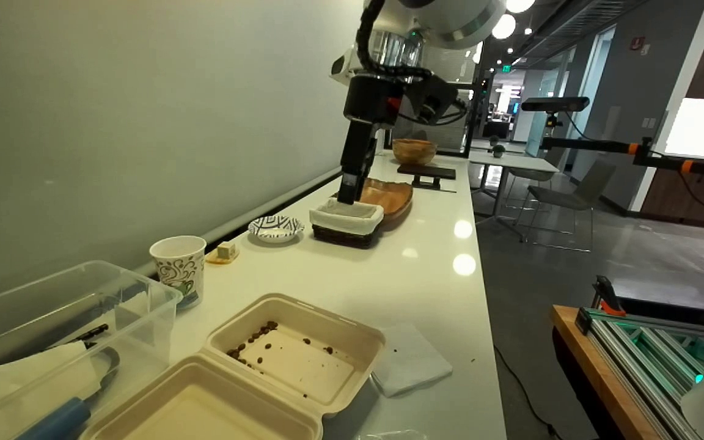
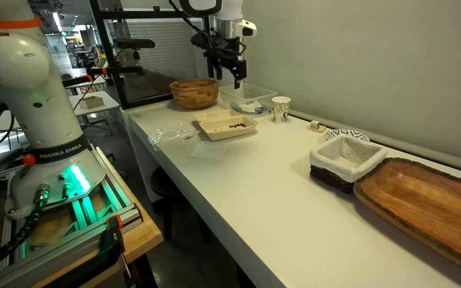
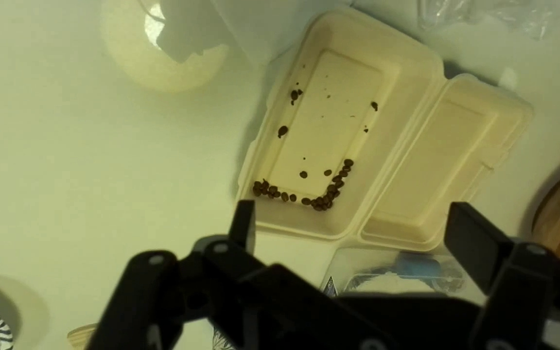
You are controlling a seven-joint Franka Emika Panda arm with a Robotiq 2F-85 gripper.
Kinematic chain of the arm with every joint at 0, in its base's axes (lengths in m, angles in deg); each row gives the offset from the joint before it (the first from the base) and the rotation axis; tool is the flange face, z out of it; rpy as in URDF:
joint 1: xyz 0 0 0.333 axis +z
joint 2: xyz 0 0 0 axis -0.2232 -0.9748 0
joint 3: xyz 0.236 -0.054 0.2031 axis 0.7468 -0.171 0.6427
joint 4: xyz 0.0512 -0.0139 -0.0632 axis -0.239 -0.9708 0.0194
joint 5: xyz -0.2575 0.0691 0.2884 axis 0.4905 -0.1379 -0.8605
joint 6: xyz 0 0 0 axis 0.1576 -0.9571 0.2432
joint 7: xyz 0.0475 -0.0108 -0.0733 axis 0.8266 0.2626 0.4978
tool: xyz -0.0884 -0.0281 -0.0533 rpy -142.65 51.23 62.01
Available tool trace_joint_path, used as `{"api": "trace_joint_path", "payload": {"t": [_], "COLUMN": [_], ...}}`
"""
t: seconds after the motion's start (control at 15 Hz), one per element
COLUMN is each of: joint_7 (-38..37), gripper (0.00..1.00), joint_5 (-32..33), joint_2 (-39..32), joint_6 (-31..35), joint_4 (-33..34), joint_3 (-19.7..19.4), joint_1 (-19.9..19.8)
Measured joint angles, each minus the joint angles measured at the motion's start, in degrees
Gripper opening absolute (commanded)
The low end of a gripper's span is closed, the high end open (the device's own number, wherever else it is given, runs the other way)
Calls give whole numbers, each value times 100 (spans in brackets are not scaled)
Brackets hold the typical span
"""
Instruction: Move the takeaway food container to the right then move the coffee cup close to the edge of the counter
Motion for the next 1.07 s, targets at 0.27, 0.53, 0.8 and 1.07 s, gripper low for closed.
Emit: {"api": "trace_joint_path", "payload": {"t": [0.27, 0.53, 0.8, 1.07], "joint_7": [1526, 2294, 2250, 2207], "gripper": [100, 100, 100, 100], "joint_5": [-981, -1822, -1812, -2048], "joint_2": [-602, -1081, -1006, -1208], "joint_6": [265, 459, 460, 469], "joint_4": [216, 432, 433, 499], "joint_3": [-37, 57, 112, 164], "joint_1": [-307, -574, -577, -686]}}
